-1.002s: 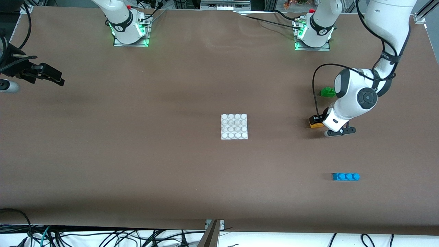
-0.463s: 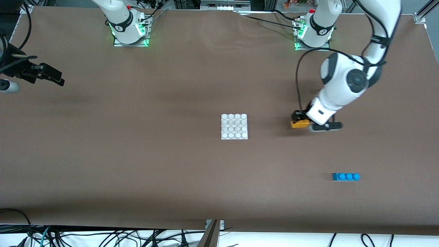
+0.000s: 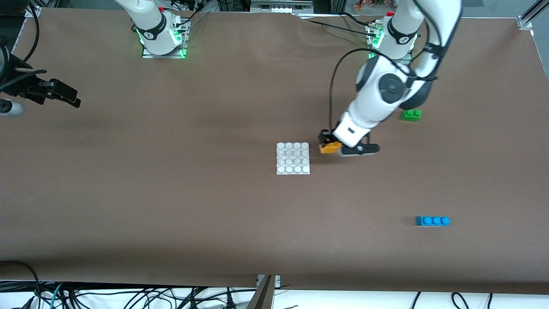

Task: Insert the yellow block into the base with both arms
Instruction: 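Carry the yellow block with the left gripper over the white base plate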

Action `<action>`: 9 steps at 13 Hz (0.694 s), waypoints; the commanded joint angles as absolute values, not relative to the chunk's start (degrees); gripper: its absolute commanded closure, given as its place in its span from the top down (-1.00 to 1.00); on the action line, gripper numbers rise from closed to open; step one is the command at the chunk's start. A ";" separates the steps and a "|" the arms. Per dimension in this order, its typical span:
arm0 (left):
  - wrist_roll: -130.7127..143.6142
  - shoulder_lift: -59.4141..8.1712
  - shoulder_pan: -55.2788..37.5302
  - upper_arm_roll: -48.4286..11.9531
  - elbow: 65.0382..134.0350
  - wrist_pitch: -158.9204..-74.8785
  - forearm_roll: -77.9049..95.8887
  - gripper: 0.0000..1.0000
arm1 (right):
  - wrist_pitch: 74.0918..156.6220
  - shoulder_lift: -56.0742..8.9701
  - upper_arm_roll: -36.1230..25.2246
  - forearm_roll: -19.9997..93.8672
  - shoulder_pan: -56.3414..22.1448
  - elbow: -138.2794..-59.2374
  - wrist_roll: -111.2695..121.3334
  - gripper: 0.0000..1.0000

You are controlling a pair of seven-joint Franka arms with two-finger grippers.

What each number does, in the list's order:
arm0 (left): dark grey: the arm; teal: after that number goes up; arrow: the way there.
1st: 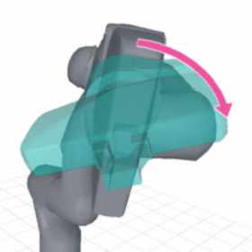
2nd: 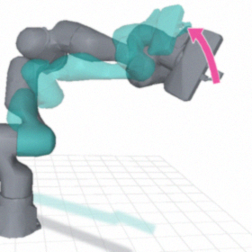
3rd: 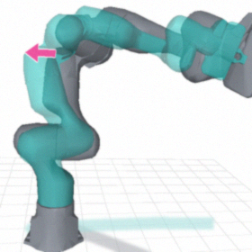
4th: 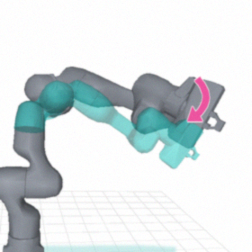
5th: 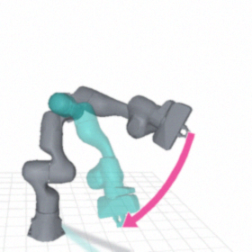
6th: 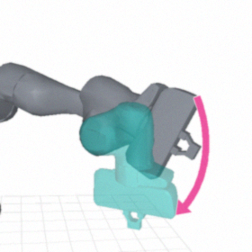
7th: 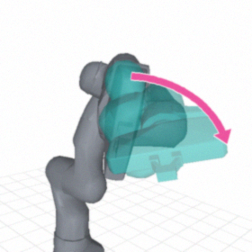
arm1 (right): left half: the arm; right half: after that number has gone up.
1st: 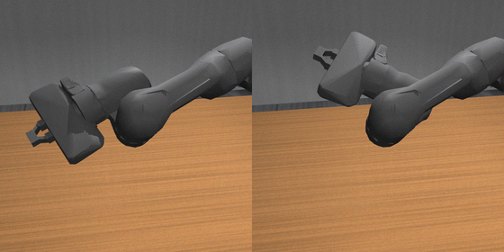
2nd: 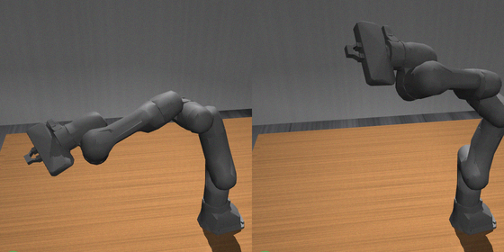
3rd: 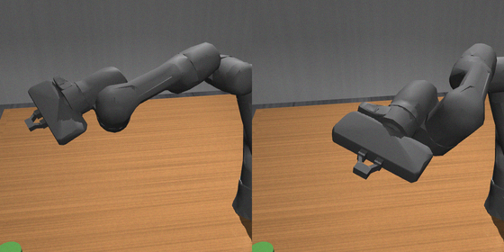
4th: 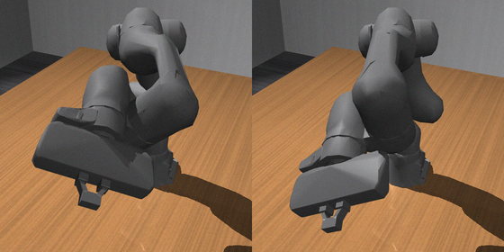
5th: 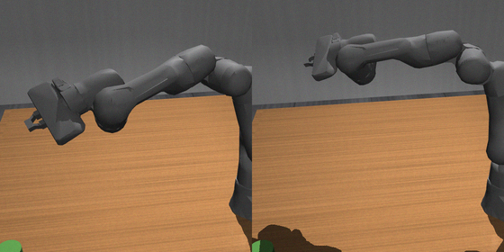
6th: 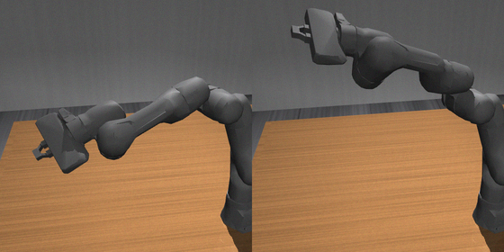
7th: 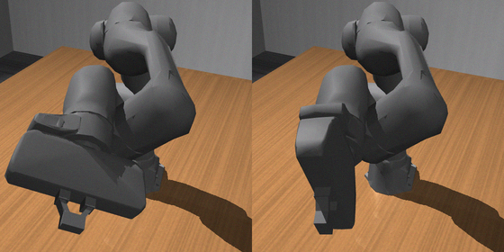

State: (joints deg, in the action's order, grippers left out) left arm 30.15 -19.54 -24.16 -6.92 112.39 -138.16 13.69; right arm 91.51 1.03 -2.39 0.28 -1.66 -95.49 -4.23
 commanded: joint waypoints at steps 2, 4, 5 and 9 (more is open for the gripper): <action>32.52 -28.46 -29.52 -6.15 102.93 -136.14 14.24 -1.00 | 91.67 1.49 -2.20 1.32 -1.14 -95.98 -4.31 1.00; 32.69 -31.10 -30.75 -5.80 99.52 -132.22 14.24 -1.00 | 91.58 1.49 -2.20 1.32 -1.23 -95.98 -4.31 1.00; 32.96 -33.64 -32.50 -5.10 94.88 -128.36 14.15 -1.00 | 91.58 1.49 -2.20 1.32 -1.14 -95.98 -4.31 1.00; 34.10 -36.56 -33.84 -3.87 91.58 -125.25 14.06 -1.00 | 91.58 1.49 -2.20 1.32 -1.14 -95.98 -4.31 1.00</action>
